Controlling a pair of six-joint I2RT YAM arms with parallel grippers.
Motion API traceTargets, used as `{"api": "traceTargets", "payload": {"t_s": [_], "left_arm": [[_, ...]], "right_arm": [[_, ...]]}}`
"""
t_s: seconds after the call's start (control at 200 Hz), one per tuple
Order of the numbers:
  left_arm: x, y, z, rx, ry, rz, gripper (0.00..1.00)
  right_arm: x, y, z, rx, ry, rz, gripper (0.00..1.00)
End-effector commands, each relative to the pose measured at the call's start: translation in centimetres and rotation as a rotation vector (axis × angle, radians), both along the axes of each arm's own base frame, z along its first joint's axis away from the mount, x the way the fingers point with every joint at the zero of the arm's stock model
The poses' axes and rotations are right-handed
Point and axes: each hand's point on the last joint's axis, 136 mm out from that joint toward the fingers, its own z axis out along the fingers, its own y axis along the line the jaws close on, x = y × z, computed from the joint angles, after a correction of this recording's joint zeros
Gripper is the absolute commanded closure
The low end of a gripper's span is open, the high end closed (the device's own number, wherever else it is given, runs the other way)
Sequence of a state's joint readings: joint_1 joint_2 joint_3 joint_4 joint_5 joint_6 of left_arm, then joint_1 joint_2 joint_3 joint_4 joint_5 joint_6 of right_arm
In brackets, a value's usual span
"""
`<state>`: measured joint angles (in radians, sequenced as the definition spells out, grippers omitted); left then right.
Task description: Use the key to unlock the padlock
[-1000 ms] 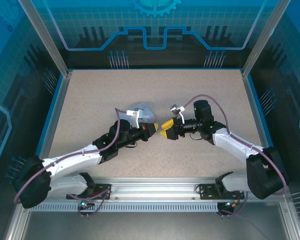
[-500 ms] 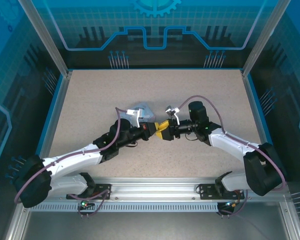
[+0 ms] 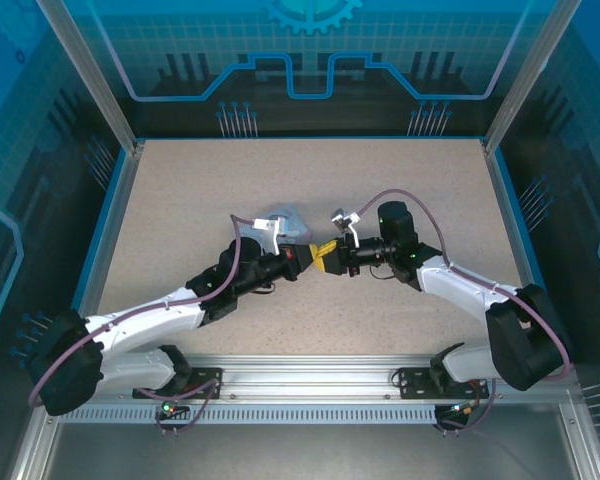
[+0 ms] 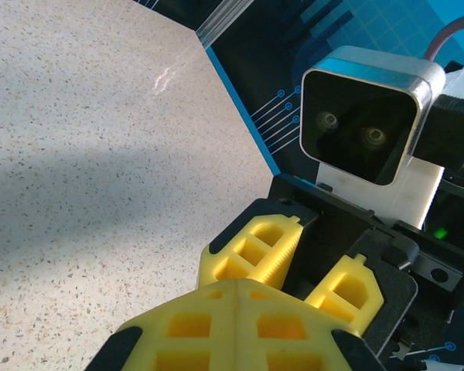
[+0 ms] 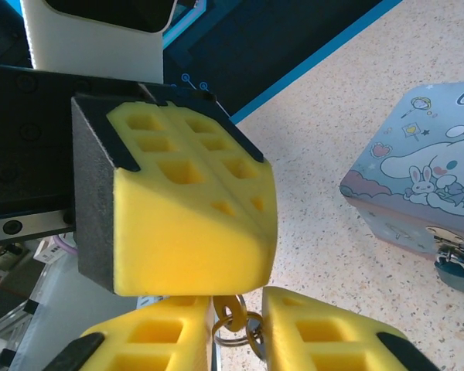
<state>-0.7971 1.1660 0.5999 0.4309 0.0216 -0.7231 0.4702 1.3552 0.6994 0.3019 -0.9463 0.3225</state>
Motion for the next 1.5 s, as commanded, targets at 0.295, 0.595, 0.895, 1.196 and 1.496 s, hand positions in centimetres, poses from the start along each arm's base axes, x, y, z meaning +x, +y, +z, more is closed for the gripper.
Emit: {"api": "traceTargets", "payload": {"t_s": [0.295,0.595,0.895,1.196,1.496], "left_arm": [[0.1,0.1,1.4,-0.028,-0.049,0.013,1.0],[0.1,0.1,1.4,-0.03,-0.049,0.013,1.0],[0.1,-0.5,1.4,-0.038,-0.049,-0.009,1.0],[0.1,-0.5,1.3,-0.039,-0.05,-0.012,0.98],[0.2,1.4,1.5,0.004,-0.067,0.061,0.6]], "right_arm": [[-0.1,-0.6,0.6,0.019,-0.01,0.005,0.79],[0.0,-1.0,0.8,0.024,-0.011,0.002,0.79],[0.2,-0.9,1.3,0.038,-0.013,0.001,0.93],[0.3,-1.0,1.4,0.04,-0.011,-0.012,1.0],[0.5,-1.7,-0.4,-0.043,0.003,-0.04,1.0]]}}
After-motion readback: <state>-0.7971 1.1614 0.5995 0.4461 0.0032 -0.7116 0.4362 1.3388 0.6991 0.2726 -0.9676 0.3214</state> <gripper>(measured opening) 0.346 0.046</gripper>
